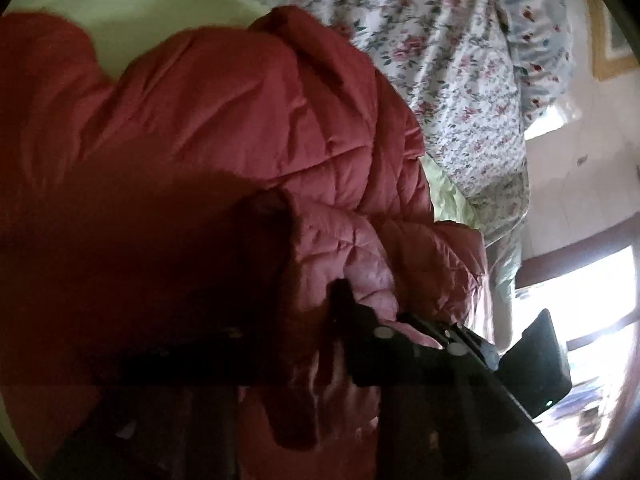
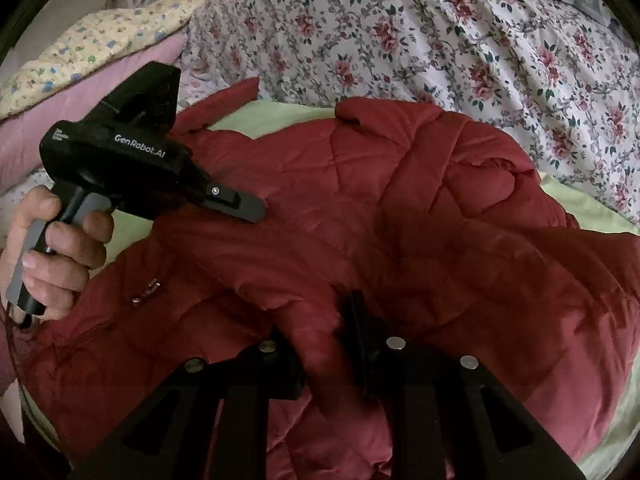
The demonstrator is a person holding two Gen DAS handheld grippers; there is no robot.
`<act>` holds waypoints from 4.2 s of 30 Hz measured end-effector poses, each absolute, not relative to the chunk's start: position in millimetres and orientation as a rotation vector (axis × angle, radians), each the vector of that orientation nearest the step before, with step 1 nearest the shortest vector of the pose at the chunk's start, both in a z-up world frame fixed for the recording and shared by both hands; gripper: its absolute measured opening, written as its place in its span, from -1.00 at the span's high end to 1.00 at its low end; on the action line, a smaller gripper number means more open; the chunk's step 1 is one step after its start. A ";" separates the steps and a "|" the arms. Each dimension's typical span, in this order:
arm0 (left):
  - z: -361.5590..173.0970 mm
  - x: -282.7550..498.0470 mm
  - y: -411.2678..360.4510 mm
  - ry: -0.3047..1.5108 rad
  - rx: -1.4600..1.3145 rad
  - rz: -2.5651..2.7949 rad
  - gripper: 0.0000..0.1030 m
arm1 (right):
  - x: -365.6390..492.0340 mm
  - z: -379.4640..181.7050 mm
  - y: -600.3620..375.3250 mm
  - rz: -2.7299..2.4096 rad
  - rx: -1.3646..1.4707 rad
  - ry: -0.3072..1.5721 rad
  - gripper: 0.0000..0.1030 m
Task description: Fold large clothes
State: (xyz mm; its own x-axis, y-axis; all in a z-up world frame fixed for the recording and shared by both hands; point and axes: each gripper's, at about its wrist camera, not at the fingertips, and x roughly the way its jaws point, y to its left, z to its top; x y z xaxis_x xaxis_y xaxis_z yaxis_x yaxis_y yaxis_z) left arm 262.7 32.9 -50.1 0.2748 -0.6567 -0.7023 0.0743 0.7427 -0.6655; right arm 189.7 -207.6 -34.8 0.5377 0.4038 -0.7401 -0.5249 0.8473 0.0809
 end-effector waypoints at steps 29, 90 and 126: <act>-10.9 227.7 90.3 0.873 -0.187 -0.128 0.18 | 243.6 -73.7 -322.9 0.130 0.089 0.960 -0.13; 12.7 260.6 169.8 0.868 -0.057 0.173 -0.22 | 141.8 -16.2 -287.0 0.403 0.250 0.944 -0.29; 45.8 247.9 175.7 0.745 -0.359 -0.009 0.74 | 101.4 -9.2 -267.4 0.437 0.216 0.917 -0.31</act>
